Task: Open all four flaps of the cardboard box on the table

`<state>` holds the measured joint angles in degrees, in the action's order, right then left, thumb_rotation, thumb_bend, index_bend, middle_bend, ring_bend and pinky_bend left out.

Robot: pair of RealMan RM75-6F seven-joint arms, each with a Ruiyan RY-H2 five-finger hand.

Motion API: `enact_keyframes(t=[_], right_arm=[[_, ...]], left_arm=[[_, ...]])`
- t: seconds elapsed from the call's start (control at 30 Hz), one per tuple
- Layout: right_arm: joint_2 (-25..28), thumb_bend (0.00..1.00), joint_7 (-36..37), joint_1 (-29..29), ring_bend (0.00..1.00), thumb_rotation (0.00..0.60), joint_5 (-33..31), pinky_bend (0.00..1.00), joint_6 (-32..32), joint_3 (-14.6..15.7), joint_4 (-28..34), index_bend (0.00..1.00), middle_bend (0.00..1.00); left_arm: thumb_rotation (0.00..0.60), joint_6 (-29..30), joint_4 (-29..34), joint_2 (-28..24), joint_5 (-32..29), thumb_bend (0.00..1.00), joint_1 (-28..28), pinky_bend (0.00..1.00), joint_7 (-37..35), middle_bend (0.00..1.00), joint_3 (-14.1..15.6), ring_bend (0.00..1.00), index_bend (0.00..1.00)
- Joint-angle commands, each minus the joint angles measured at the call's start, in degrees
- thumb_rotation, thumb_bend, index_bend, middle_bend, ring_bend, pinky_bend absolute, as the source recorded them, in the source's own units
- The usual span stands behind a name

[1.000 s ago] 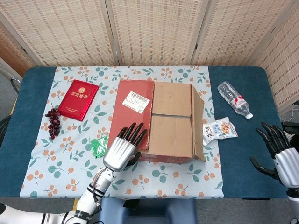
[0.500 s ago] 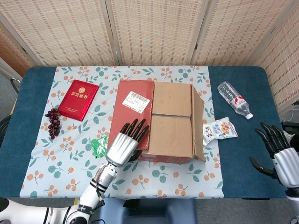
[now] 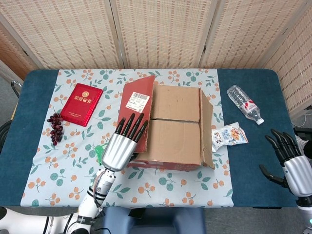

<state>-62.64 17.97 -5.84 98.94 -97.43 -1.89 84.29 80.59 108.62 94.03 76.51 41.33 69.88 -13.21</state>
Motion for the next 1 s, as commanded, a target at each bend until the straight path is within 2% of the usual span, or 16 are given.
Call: enact_keyframes(t=[0.03, 0.37, 0.53, 0.8, 1.0], right_arm=[[0.0, 0.38, 0.0, 0.0, 0.0, 0.6, 0.0, 0.0, 0.0, 0.0, 0.1, 0.0, 0.0], [0.0, 0.39, -0.3, 0.5, 0.0, 0.6, -0.1, 0.0, -0.5, 0.0, 0.3, 0.0, 0.0], [-0.3, 0.39, -1.5, 0.5, 0.0, 0.6, -0.1, 0.0, -0.1, 0.0, 0.4, 0.0, 0.0], [-1.3, 0.38, -5.2, -0.7, 0.0, 0.6, -1.1, 0.0, 3.7, 0.1, 1.7, 0.0, 0.0], [0.4, 0.39, -9.9, -4.2, 0.0, 0.6, -2.2, 0.0, 10.2, -0.9, 5.8, 0.0, 0.0]], left_arm=[[0.409, 1.8, 0.6, -1.1, 1.8, 0.49, -0.7, 0.24, 1.4, 0.0, 0.2, 0.0, 0.0], [0.41, 7.8, 4.4, -6.8, 4.5, 0.49, -5.1, 0.22, 3.1, 0.0, -0.3, 0.0, 0.0], [0.411, 11.5, 5.1, -10.9, 3.3, 0.49, -9.3, 0.21, 1.2, 0.0, 0.1, 0.0, 0.0], [0.411, 15.1, 3.4, -18.8, -0.5, 0.48, -16.5, 0.17, -11.2, 0.0, -0.1, 0.0, 0.0], [0.41, 12.8, 5.3, -24.1, -1.5, 0.38, -20.3, 0.18, -20.8, 0.0, 2.8, 0.0, 0.0]])
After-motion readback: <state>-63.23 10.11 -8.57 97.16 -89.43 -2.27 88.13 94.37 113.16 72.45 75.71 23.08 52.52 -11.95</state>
